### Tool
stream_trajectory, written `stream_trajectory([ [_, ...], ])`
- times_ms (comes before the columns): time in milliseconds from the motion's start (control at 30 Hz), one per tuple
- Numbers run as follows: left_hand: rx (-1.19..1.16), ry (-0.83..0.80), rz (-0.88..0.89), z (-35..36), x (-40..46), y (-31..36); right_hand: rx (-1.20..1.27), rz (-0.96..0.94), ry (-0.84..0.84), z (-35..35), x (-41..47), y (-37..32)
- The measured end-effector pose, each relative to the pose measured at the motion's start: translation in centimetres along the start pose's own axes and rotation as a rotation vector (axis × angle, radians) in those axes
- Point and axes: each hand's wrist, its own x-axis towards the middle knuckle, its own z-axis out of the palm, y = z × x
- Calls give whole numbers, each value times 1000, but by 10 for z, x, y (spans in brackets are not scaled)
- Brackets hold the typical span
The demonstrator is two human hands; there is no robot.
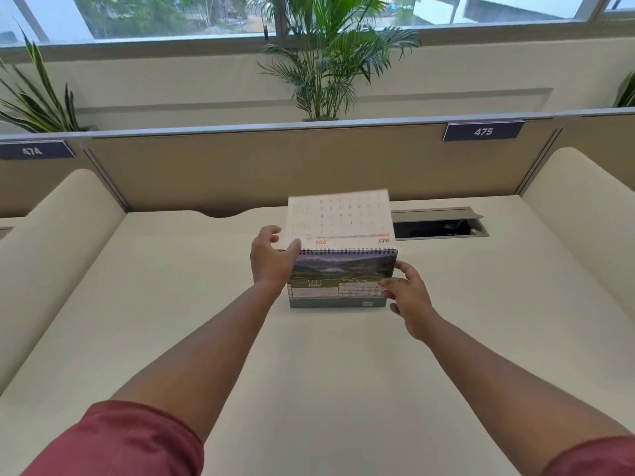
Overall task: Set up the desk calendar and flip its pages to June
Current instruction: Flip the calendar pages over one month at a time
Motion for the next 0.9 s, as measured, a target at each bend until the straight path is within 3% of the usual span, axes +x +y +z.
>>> stream_trajectory([
  [167, 54, -72, -15, 4, -3, -9, -112, -65, 22, 0, 5, 7],
  [300, 109, -44, -75, -1, -8, -12, -227, -134, 51, 0, 7, 14],
  [533, 72, 28, -6, 6, -43, -36, -299, -158, 90, 5, -3, 19],
  [900, 16, 15, -102, 7, -63, -54, -318, -91, 132, 1, 0, 28],
])
